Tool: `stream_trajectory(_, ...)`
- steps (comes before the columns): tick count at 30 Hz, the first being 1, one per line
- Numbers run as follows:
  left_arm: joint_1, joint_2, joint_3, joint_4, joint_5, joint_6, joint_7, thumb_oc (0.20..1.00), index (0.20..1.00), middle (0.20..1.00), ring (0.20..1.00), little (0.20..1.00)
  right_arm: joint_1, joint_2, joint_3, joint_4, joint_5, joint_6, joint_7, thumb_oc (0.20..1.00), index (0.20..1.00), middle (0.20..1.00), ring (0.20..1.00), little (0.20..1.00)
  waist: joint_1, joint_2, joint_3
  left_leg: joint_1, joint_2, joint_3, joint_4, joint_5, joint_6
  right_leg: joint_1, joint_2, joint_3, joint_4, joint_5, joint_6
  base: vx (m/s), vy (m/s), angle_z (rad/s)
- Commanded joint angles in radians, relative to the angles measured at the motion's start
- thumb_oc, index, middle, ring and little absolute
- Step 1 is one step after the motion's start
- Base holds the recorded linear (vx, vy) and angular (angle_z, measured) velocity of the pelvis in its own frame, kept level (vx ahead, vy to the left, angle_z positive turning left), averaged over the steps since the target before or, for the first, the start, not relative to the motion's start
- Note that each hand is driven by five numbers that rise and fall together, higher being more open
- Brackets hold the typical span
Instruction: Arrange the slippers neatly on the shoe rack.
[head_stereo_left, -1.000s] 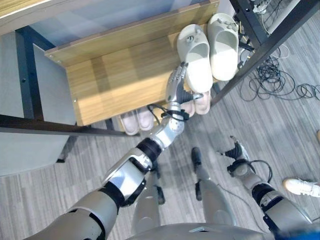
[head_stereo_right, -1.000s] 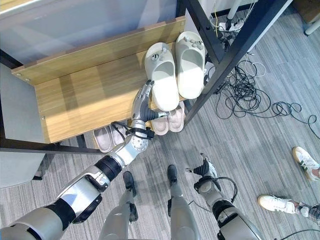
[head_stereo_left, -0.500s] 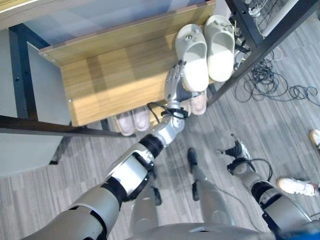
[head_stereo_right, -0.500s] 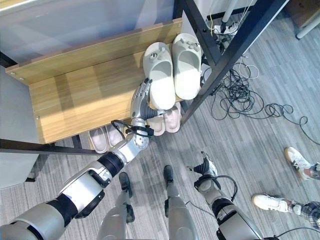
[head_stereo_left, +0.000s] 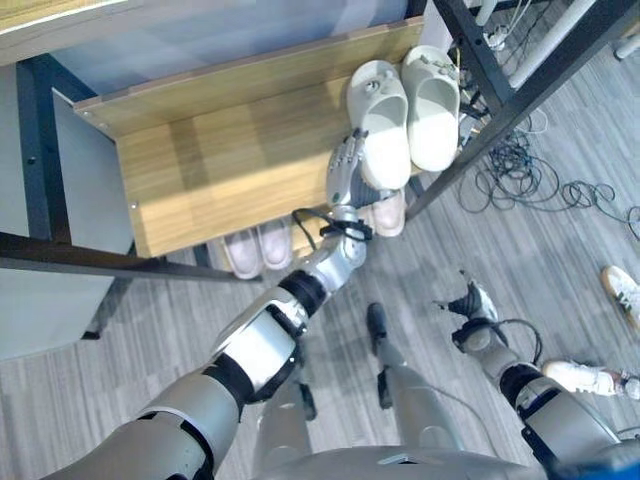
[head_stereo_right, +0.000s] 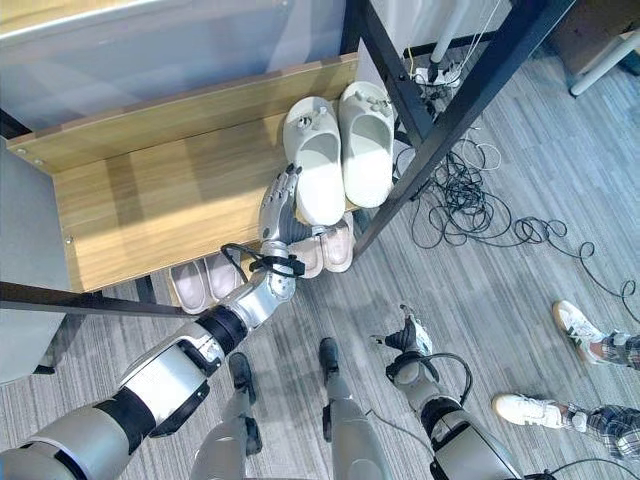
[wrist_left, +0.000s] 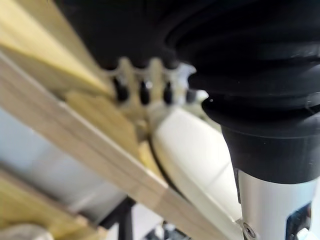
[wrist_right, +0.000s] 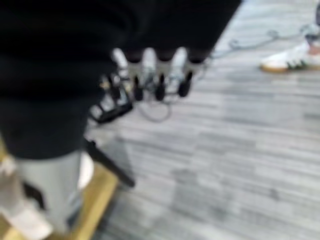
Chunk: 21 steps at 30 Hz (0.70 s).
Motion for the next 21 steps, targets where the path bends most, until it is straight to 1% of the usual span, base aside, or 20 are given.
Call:
stream_trajectory(1, -0.108, -0.064, 0.021, 0.072, -0.002, -0.008, 0.006, 1.0, 1.0, 1.0, 1.0, 1.0, -0.057, -0.052, 0.009, 0.011, -0.003, -0.028, -0.029, 1.0, 1.0, 1.0, 1.0, 1.0, 0.027, 0.065, 0.061, -0.072, 0.05, -0.129, 0.006, 0.001, -0.055, -0.145, -0.022, -0.042, 0.136, -0.139, 0.012, 0.0, 0.0, 0.0)
stream_trajectory(6, -0.116, -0.056, 0.039, 0.059, -0.021, -0.012, 0.008, 1.0, 1.0, 1.0, 1.0, 1.0, -0.038, -0.055, 0.01, 0.01, -0.009, -0.028, -0.022, 1.0, 1.0, 1.0, 1.0, 1.0, 0.025, 0.065, 0.05, -0.065, 0.052, -0.13, 0.006, 0.0, -0.055, -0.135, -0.022, -0.047, 0.136, -0.144, 0.012, 0.0, 0.0, 0.0)
stream_trajectory(9, -0.096, -0.027, 0.061, -0.021, -0.05, -0.035, -0.004, 1.0, 1.0, 1.0, 1.0, 1.0, -0.021, -0.065, -0.014, 0.006, 0.007, -0.027, 0.002, 1.0, 1.0, 1.0, 1.0, 1.0, 0.031, 0.067, 0.034, -0.046, 0.045, -0.133, 0.009, -0.009, -0.054, -0.107, -0.025, -0.054, 0.143, -0.153, 0.012, 0.0, 0.0, 0.0)
stream_trajectory(12, -0.082, -0.014, 0.064, -0.05, -0.05, -0.044, -0.014, 1.0, 1.0, 1.0, 1.0, 1.0, -0.013, -0.068, -0.023, 0.003, 0.01, -0.025, 0.01, 1.0, 1.0, 1.0, 1.0, 1.0, 0.034, 0.068, 0.033, -0.038, 0.042, -0.134, 0.01, -0.013, -0.052, -0.098, -0.028, -0.054, 0.144, -0.156, 0.012, 0.0, 0.0, 0.0)
stream_trajectory(14, -0.052, 0.004, 0.073, -0.089, -0.049, -0.051, -0.025, 1.0, 1.0, 1.0, 1.0, 1.0, 0.003, -0.072, -0.038, 0.0, 0.012, -0.023, 0.015, 1.0, 1.0, 1.0, 1.0, 1.0, 0.039, 0.074, 0.033, -0.036, 0.037, -0.133, 0.01, -0.013, -0.049, -0.092, -0.029, -0.055, 0.142, -0.154, 0.011, 0.0, 0.013, 0.03)
stream_trajectory(15, -0.008, 0.017, 0.078, -0.116, -0.045, -0.057, -0.044, 1.0, 1.0, 1.0, 1.0, 1.0, 0.022, -0.071, -0.053, -0.002, 0.017, -0.022, 0.021, 1.0, 1.0, 1.0, 1.0, 1.0, 0.044, 0.079, 0.032, -0.025, 0.035, -0.134, 0.01, -0.016, -0.048, -0.076, -0.031, -0.056, 0.142, -0.156, 0.011, 0.01, 0.023, 0.05)
stream_trajectory(17, 0.02, 0.029, 0.081, -0.137, -0.048, -0.064, -0.055, 1.0, 1.0, 1.0, 1.0, 1.0, 0.037, -0.071, -0.06, -0.004, 0.018, -0.021, 0.027, 1.0, 1.0, 1.0, 1.0, 1.0, 0.047, 0.079, 0.033, -0.015, 0.034, -0.135, 0.011, -0.018, -0.047, -0.064, -0.032, -0.058, 0.141, -0.157, 0.012, 0.01, 0.008, 0.02)
stream_trajectory(18, 0.058, 0.054, 0.089, -0.184, -0.049, -0.075, -0.072, 1.0, 1.0, 1.0, 1.0, 1.0, 0.066, -0.067, -0.07, -0.008, 0.015, -0.017, 0.037, 1.0, 1.0, 1.0, 1.0, 1.0, 0.053, 0.084, 0.032, -0.004, 0.032, -0.136, 0.012, -0.021, -0.047, -0.046, -0.036, -0.062, 0.141, -0.159, 0.013, 0.0, 0.0, 0.0)
stream_trajectory(19, 0.06, 0.055, 0.088, -0.186, -0.049, -0.074, -0.073, 1.0, 1.0, 1.0, 1.0, 1.0, 0.067, -0.066, -0.07, -0.008, 0.015, -0.017, 0.037, 1.0, 1.0, 1.0, 1.0, 1.0, 0.053, 0.083, 0.033, -0.002, 0.032, -0.136, 0.012, -0.021, -0.047, -0.043, -0.036, -0.062, 0.14, -0.159, 0.013, 0.0, 0.0, 0.0)
stream_trajectory(21, 0.103, 0.074, 0.097, -0.233, -0.067, -0.091, -0.097, 1.0, 1.0, 1.0, 1.0, 1.0, 0.087, -0.062, -0.083, -0.012, 0.016, -0.014, 0.048, 1.0, 1.0, 1.0, 1.0, 1.0, 0.06, 0.087, 0.035, 0.015, 0.029, -0.139, 0.013, -0.025, -0.045, -0.023, -0.038, -0.064, 0.142, -0.162, 0.014, 0.02, 0.016, 0.08)
